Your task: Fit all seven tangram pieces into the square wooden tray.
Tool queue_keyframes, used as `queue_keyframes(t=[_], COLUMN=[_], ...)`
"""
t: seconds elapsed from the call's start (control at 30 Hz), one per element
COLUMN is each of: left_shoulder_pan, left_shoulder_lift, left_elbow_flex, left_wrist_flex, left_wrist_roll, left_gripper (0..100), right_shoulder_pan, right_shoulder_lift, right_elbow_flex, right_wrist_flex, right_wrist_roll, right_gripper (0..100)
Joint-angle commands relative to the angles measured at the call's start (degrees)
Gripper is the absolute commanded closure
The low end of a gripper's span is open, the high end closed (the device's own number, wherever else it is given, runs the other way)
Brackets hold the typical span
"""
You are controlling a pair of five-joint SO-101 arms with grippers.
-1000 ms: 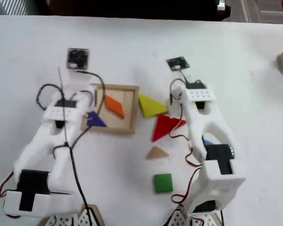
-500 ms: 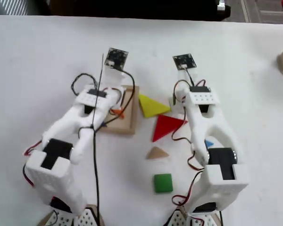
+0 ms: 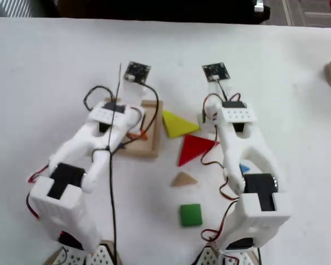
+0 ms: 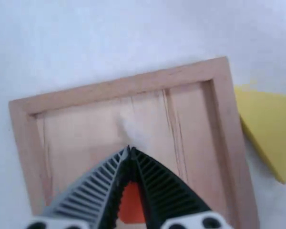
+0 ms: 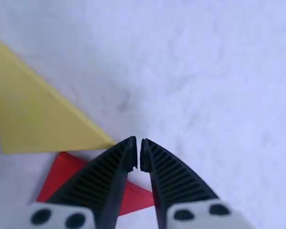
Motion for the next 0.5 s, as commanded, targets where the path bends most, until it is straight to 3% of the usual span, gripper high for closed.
queue_keyframes(t=[0.0, 0.17, 0.33, 0.47], left_shoulder_pan=[-0.1, 2.1, 4.8, 4.3], left_shoulder_lift=[-4.1, -7.0, -11.0, -15.8], left_elbow_flex=[-1.0, 3.0, 7.9, 10.1], left_wrist_flex=[4.9, 5.0, 5.0, 5.0], left_wrist_roll=[-0.6, -0.9, -9.1, -9.8], left_gripper=[98, 98, 98, 98], right_shoulder_pan=[0.3, 0.3, 0.4, 0.4], right_shoulder_lift=[-2.9, -0.7, -0.4, -0.3], right_elbow_flex=[-0.3, -1.6, -1.8, -1.8], right_wrist_flex=[-1.2, -1.2, -1.1, -1.1], right_wrist_roll=[-0.3, -0.3, -0.3, -0.3], right_gripper=[98.1, 98.1, 98.1, 98.1])
